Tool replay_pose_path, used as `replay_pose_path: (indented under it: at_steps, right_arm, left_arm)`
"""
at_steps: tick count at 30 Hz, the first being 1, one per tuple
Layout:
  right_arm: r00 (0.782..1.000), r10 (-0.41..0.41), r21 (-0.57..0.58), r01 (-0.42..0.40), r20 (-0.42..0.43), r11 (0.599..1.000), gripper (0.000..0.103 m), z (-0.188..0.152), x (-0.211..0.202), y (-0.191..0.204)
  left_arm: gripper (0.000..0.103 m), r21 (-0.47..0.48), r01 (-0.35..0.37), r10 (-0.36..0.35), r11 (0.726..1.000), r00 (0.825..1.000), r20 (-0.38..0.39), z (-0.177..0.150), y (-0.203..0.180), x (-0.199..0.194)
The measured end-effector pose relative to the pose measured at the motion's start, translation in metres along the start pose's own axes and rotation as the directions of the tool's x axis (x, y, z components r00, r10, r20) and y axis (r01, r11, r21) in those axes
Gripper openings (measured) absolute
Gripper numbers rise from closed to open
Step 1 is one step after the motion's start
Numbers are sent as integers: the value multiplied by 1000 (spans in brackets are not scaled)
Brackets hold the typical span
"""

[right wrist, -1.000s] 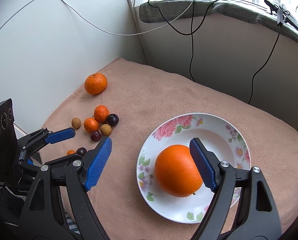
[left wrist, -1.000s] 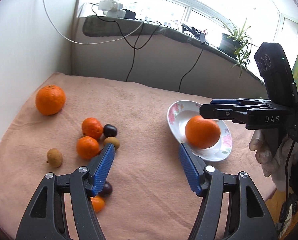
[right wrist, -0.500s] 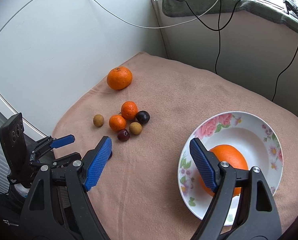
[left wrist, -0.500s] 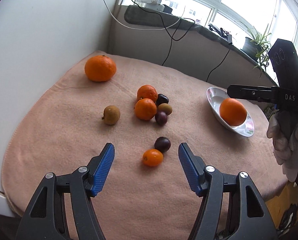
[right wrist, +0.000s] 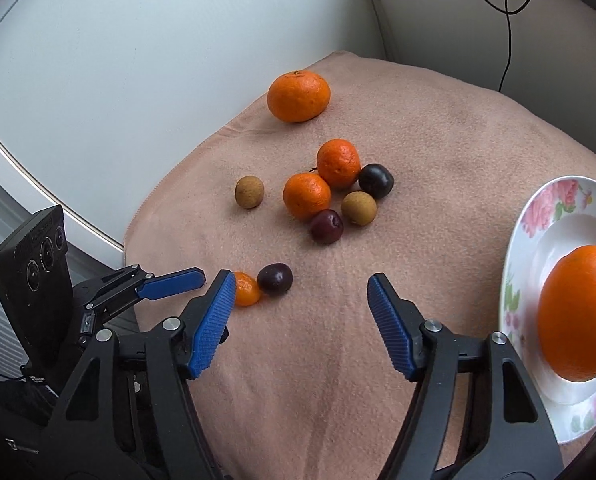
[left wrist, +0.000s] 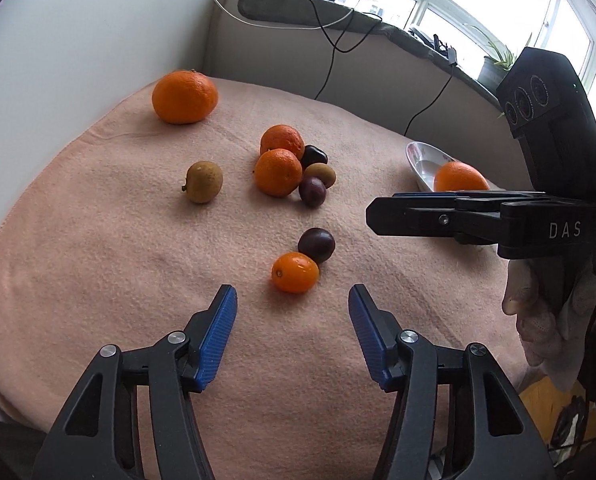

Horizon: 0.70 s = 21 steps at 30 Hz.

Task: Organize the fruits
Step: 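Grasp the small kumquat with the left tool while the right tool grasps a plum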

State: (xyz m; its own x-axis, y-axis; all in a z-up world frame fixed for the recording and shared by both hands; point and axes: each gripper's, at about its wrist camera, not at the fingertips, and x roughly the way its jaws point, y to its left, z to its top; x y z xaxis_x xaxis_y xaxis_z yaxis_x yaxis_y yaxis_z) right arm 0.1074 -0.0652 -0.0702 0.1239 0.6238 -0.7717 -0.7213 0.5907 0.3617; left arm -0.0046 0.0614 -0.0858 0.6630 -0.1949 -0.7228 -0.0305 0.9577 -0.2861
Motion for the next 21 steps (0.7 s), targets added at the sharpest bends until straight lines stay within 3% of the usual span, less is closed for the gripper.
replay_pose_path:
  at_steps: [12,21]
  right_arm:
    - [996,67,61,-63,-64,996,43,3,31,1]
    - [994,66,62,-61,-89,996,38,4,40,1]
  left_arm:
    - [45,40,-26,26,999,1000,2,6,-3,14]
    - [39,50,-33,33,998,999,1,10,-1,19]
